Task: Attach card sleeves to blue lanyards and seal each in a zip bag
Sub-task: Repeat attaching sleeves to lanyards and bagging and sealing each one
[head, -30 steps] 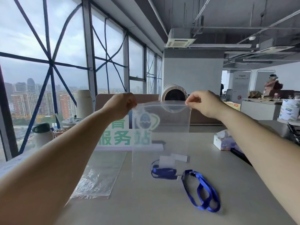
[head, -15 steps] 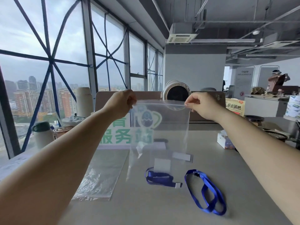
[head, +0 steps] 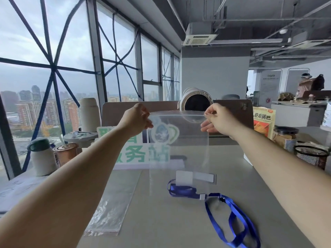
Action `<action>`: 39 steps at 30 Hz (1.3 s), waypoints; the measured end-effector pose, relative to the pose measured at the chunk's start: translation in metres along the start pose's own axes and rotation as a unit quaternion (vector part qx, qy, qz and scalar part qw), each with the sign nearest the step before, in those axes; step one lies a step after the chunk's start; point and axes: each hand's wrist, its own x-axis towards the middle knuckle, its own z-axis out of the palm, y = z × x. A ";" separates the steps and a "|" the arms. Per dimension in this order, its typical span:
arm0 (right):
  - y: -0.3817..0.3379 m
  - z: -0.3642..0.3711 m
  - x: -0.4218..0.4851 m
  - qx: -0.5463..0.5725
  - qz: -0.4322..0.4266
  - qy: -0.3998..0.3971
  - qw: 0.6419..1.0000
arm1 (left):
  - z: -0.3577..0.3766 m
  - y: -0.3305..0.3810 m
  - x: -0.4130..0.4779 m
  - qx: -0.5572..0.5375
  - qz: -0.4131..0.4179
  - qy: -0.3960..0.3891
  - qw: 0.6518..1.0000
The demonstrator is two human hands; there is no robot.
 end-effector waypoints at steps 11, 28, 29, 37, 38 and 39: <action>0.011 -0.006 -0.054 -0.019 -0.098 -0.004 0.995 | -0.006 -0.029 -0.060 0.073 0.132 0.050 0.987; 0.109 0.046 -0.217 -0.223 0.025 -0.195 0.955 | 0.043 -0.106 -0.244 0.266 0.040 -0.168 0.948; 0.107 0.052 -0.213 -0.239 0.006 -0.190 0.952 | 0.049 -0.104 -0.240 0.270 0.052 -0.182 0.944; 0.106 0.074 -0.204 -0.438 0.073 -0.387 0.808 | 0.065 -0.101 -0.225 0.406 0.060 -0.389 0.825; 0.103 0.075 -0.195 -0.423 0.067 -0.357 0.831 | 0.066 -0.101 -0.216 0.381 0.048 -0.353 0.853; 0.101 0.077 -0.185 -0.412 0.053 -0.322 0.851 | 0.070 -0.102 -0.208 0.362 0.047 -0.330 0.870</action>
